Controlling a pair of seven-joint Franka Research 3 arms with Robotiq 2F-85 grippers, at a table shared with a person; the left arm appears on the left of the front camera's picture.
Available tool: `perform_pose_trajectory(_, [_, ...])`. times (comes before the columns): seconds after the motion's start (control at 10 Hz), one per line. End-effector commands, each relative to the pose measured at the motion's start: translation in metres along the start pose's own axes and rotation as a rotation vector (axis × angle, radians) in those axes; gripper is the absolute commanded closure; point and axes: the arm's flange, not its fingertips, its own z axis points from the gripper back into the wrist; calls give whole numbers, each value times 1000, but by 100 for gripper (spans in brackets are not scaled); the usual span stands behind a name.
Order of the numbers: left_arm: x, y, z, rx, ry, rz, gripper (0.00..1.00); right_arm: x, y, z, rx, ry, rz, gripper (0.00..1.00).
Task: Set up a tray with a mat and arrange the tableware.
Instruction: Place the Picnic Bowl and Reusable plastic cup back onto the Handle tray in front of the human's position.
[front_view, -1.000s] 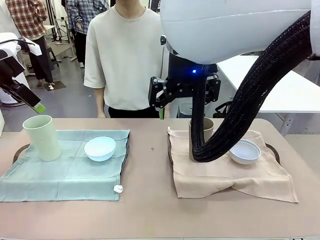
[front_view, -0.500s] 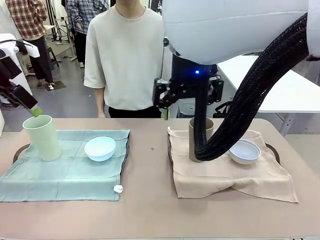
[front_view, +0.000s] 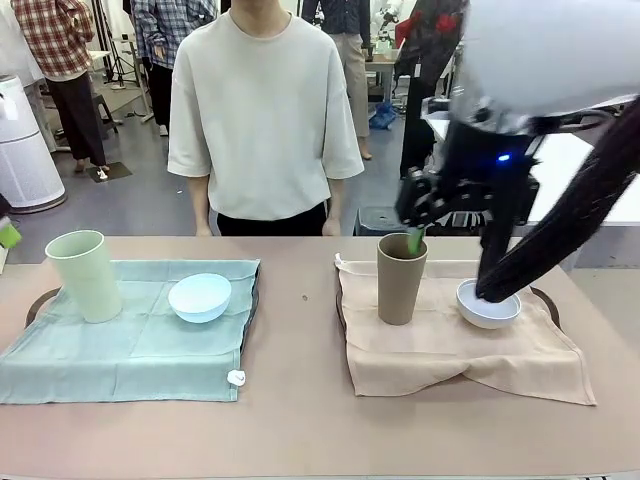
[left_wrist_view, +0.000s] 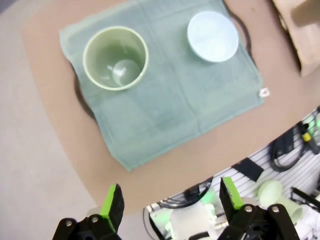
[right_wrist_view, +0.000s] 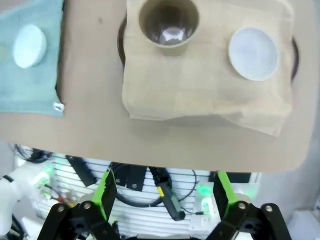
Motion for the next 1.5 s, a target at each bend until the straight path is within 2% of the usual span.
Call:
perform_pose_trajectory(0.0, [8,27,25,-156,-99,110,0,-20,-64,10,191,8,-98,0])
perform_pose_trajectory(0.3, [11,92,46,-468,-162,231,0,-47,-157,15,441,-13,-270,0])
perform_pose_trajectory(0.5, [7,131,35,-589,-183,270,0,-60,-205,13,561,-35,-392,0])
perform_pose_trajectory(0.6, [1,143,26,-579,-208,253,0,-63,-220,12,565,-46,-454,0])
perform_pose_trajectory(0.7, [0,139,16,-510,-311,72,0,-55,-193,24,495,-21,-353,0])
perform_pose_trajectory(0.8, [-2,135,30,-557,-205,281,0,-55,-193,24,495,-21,-353,0])
perform_pose_trajectory(1.1, [-2,135,30,-557,-205,281,0,-55,-193,24,495,-21,-353,0])
perform_pose_trajectory(1.2, [-2,141,25,-542,-209,247,0,-58,-190,22,478,-30,-375,0])
perform_pose_trajectory(1.3, [-11,152,32,-587,-197,221,0,-48,-217,31,515,32,-392,0])
perform_pose_trajectory(1.4, [-25,171,40,-670,-225,231,0,-46,-252,39,570,70,-406,0])
